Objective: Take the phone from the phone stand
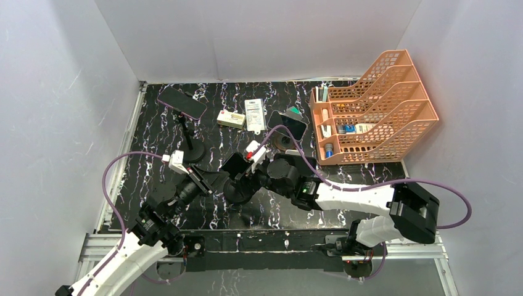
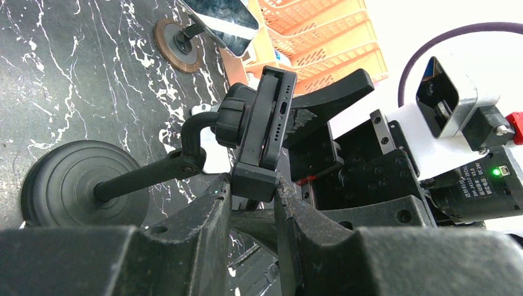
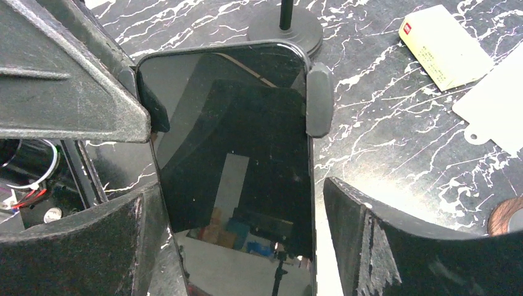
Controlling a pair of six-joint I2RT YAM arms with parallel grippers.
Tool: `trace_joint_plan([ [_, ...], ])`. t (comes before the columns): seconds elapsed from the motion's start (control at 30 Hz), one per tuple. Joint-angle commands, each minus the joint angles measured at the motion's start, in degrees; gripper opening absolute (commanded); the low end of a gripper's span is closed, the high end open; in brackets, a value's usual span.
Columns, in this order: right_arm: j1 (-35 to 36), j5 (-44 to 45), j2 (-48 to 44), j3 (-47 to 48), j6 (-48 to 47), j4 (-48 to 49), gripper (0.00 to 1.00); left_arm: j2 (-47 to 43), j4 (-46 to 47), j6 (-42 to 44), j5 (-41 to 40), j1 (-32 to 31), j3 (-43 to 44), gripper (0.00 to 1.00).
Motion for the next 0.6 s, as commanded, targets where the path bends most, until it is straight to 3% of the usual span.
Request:
trace_joint_plan([
  [0.0,0.33,1.24,1.94,3.61,-2.08,3.24,0.95,1.24,-4.92,-0.03,0.57,-0.08,0.94,0.00],
  [0.27,0.28,6.65,1.36,3.06,-0.73,2.02,0.62,1.24,-5.78,-0.06,1.05,-0.09,1.78,0.00],
  [0.57,-0.27,14.75,1.16,4.42,3.07,-1.83,0.09,-0.80,-10.48,1.03,-0.43,-0.08,2.19,0.00],
])
